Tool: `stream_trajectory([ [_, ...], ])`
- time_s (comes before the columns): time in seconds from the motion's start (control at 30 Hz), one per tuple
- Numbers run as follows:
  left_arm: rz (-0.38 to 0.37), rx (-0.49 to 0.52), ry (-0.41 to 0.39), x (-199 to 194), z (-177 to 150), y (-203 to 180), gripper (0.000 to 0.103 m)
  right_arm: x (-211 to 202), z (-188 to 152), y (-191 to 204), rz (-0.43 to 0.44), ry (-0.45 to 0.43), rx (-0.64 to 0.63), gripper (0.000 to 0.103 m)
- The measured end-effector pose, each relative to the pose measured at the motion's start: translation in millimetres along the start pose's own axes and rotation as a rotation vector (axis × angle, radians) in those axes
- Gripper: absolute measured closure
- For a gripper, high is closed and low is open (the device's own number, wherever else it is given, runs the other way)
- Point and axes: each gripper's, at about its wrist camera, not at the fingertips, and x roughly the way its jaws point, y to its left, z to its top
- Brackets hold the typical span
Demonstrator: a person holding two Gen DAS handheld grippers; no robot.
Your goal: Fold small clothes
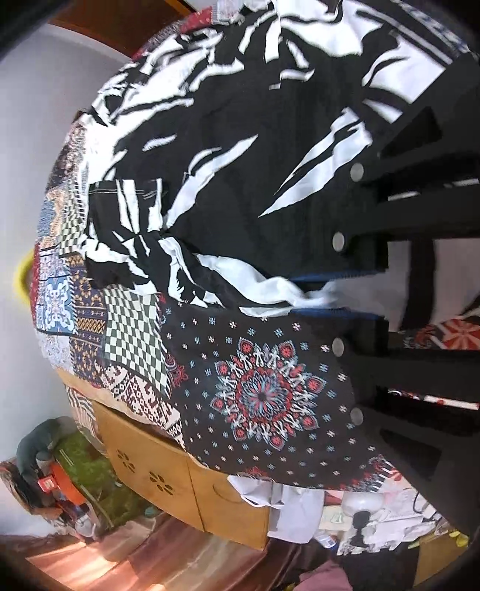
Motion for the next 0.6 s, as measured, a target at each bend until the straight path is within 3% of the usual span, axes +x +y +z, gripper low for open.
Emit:
stream_trajectory([
  [0.13,-0.025,-0.044,0.012,-11.6,-12.2,14.8,0.059,25.1,-8.4,17.1,0.077,0.048,0.003,0.054],
  [0.23,-0.004,-0.046,0.037,-8.0,-22.8,24.5,0.058,47.4,-13.9,19.6,0.097,0.096,0.032,0.054],
  [0.3,-0.016,-0.065,0.067,-2.9,-31.4,30.4,0.057,56.6,-16.7,21.2,0.121,0.117,0.044,0.06],
  [0.37,-0.034,-0.08,0.085,3.2,-34.3,34.3,0.057,54.3,-18.1,23.6,0.138,0.111,0.033,0.084],
  [0.43,-0.034,-0.074,0.092,7.4,-36.7,32.5,0.057,47.9,-16.9,26.3,0.139,0.106,0.017,0.092],
  [0.6,0.056,0.013,0.065,12.1,-37.5,15.2,0.057,12.6,-7.6,23.2,0.084,0.027,-0.015,0.095],
])
